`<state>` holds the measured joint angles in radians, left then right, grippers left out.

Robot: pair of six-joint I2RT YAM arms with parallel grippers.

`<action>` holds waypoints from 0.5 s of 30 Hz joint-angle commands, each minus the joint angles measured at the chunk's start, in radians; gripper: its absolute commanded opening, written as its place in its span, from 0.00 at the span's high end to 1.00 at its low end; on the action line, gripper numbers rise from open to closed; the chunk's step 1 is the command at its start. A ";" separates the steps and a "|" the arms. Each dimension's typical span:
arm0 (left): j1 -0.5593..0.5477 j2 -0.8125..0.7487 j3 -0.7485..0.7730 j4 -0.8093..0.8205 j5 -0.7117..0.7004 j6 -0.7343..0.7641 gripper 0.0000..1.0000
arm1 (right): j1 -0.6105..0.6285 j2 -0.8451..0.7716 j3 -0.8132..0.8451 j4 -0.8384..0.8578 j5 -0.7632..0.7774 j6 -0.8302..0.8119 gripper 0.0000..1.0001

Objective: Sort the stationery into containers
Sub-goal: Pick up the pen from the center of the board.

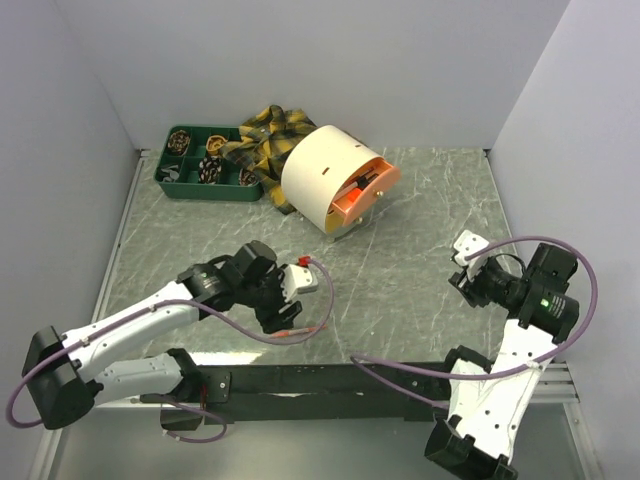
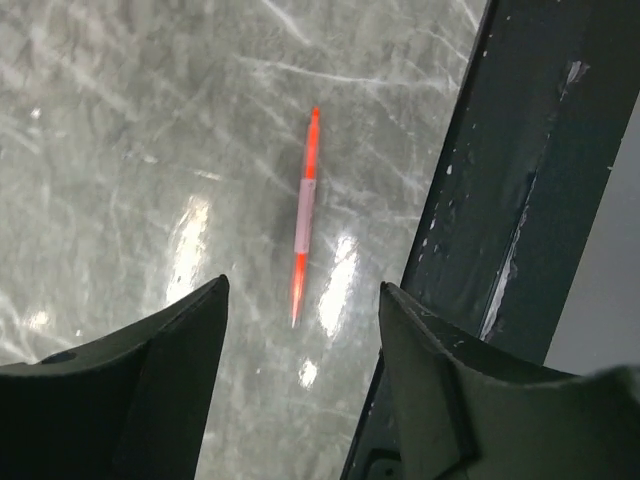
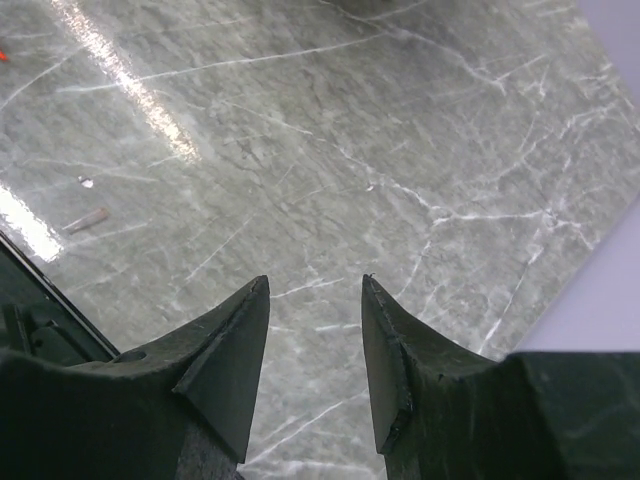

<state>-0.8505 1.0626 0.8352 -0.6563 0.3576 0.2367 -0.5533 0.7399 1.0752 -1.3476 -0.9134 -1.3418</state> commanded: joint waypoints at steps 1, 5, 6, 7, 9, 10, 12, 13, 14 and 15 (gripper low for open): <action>-0.051 0.059 -0.016 0.109 -0.055 -0.025 0.33 | 0.007 -0.011 0.014 0.002 0.018 0.067 0.51; -0.122 0.270 0.054 0.104 -0.074 -0.057 0.38 | 0.007 -0.049 -0.011 -0.012 -0.007 0.070 0.51; -0.134 0.304 0.065 0.109 -0.083 -0.065 0.40 | 0.007 -0.060 -0.023 -0.009 -0.010 0.073 0.50; -0.146 0.336 0.077 0.104 -0.097 -0.071 0.42 | 0.007 -0.071 -0.026 -0.001 -0.010 0.078 0.50; -0.168 0.407 0.097 0.115 -0.134 -0.083 0.46 | 0.007 -0.094 -0.035 0.022 -0.008 0.102 0.50; -0.171 0.421 0.097 0.122 -0.143 -0.094 0.47 | 0.007 -0.099 -0.037 0.028 -0.008 0.111 0.50; -0.179 0.441 0.088 0.139 -0.167 -0.108 0.48 | 0.007 -0.102 -0.035 0.027 -0.005 0.118 0.49; -0.182 0.448 0.088 0.144 -0.177 -0.111 0.48 | 0.007 -0.100 -0.035 0.022 -0.001 0.118 0.49; -0.191 0.465 0.091 0.145 -0.190 -0.114 0.48 | 0.007 -0.096 -0.034 0.010 0.001 0.110 0.49; -0.191 0.474 0.093 0.146 -0.209 -0.119 0.48 | 0.007 -0.097 -0.034 0.007 0.002 0.109 0.49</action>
<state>-1.0283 1.5192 0.8871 -0.5556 0.2218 0.1593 -0.5522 0.6395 1.0420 -1.3468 -0.9085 -1.2530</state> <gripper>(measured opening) 0.520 0.507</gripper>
